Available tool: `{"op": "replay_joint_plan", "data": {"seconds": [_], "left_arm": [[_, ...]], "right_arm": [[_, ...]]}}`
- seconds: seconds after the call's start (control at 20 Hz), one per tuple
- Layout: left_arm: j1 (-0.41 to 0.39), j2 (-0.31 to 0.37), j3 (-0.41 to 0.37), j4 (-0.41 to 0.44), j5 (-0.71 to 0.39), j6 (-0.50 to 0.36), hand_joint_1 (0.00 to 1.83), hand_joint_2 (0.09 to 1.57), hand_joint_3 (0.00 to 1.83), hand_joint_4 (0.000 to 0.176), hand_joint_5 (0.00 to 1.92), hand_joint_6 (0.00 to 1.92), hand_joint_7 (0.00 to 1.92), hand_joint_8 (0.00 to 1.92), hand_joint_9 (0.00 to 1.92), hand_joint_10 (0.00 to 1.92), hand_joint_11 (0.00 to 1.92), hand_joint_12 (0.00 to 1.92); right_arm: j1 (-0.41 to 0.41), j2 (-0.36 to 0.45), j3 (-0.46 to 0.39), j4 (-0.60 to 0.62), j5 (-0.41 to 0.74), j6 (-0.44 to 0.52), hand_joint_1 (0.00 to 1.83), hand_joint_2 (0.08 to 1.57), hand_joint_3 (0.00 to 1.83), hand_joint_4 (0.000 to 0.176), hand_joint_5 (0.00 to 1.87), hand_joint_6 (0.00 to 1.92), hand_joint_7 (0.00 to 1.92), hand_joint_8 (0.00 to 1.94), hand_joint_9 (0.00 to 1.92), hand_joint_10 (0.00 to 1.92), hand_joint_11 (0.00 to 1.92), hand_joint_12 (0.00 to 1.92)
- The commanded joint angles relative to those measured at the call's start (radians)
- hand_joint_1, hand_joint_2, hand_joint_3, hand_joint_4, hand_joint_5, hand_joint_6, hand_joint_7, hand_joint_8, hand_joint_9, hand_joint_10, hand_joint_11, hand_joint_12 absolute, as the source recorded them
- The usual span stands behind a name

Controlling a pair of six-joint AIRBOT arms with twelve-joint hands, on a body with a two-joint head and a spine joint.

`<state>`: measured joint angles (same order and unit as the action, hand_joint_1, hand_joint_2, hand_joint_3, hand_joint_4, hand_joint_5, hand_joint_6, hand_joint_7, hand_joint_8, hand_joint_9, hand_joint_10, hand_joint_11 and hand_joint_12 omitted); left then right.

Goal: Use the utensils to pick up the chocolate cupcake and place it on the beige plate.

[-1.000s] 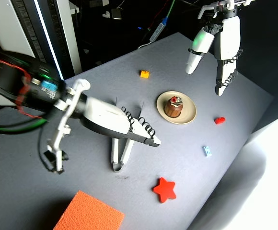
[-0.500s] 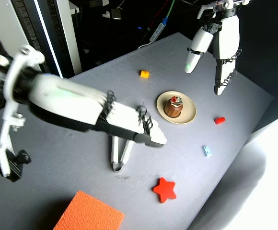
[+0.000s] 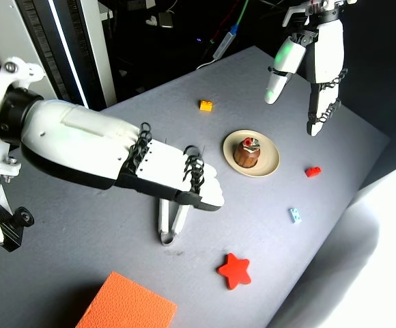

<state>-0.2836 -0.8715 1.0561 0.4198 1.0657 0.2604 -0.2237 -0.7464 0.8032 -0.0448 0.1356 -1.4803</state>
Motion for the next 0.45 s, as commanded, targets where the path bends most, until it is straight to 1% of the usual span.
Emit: {"op": "replay_joint_plan", "data": {"seconds": [0.0,0.05,0.15,0.2,0.3,0.35,0.4], "left_arm": [[-0.013,0.012,-0.006,0.031,-0.045,0.000,0.35,1.14,0.00,0.000,0.08,0.00,0.09,0.00,0.09,0.00,0.00,0.24],[-0.013,0.012,-0.007,0.031,-0.045,0.000,0.34,1.15,0.00,0.000,0.09,0.00,0.09,0.00,0.10,0.00,0.00,0.27],[-0.011,0.012,-0.002,0.032,-0.045,0.000,0.34,1.14,0.00,0.000,0.09,0.00,0.08,0.00,0.09,0.00,0.00,0.26],[-0.010,0.011,0.002,0.032,-0.045,0.000,0.35,1.14,0.00,0.000,0.10,0.00,0.10,0.00,0.11,0.00,0.00,0.29],[-0.010,0.010,0.006,0.032,-0.045,0.000,0.35,1.14,0.00,0.000,0.11,0.00,0.10,0.00,0.11,0.00,0.00,0.31],[-0.010,0.010,0.005,0.032,-0.045,0.000,0.36,1.14,0.00,0.000,0.10,0.00,0.10,0.00,0.11,0.00,0.00,0.29],[-0.010,0.010,0.004,0.032,-0.045,0.000,0.37,1.13,0.00,0.000,0.11,0.00,0.10,0.00,0.11,0.00,0.00,0.29]], "right_arm": [[0.010,0.008,-0.008,0.000,0.119,0.003,0.34,0.90,0.00,0.000,0.00,0.00,0.00,0.00,0.00,0.00,0.00,0.00],[0.005,0.008,-0.011,0.000,0.134,0.007,0.37,0.90,0.00,0.000,0.00,0.00,0.00,0.00,0.00,0.00,0.00,0.00],[-0.011,0.011,-0.019,0.000,0.168,0.007,0.36,0.90,0.00,0.000,0.00,0.00,0.00,0.00,0.00,0.00,0.01,0.01],[-0.016,0.012,-0.023,0.000,0.182,0.007,0.34,0.91,0.01,0.000,0.00,0.00,0.00,0.00,0.00,0.00,0.00,0.00],[-0.018,0.013,-0.036,0.000,0.185,0.007,0.34,0.91,0.01,0.000,0.00,0.00,0.00,0.00,0.00,0.00,0.00,0.00],[-0.018,0.013,-0.038,0.000,0.184,0.007,0.35,0.91,0.00,0.000,0.00,0.00,0.00,0.00,0.00,0.00,0.01,0.00],[-0.018,0.013,-0.041,0.000,0.184,0.008,0.32,0.91,0.01,0.000,0.00,0.00,0.00,0.00,0.00,0.00,0.01,0.01]]}}
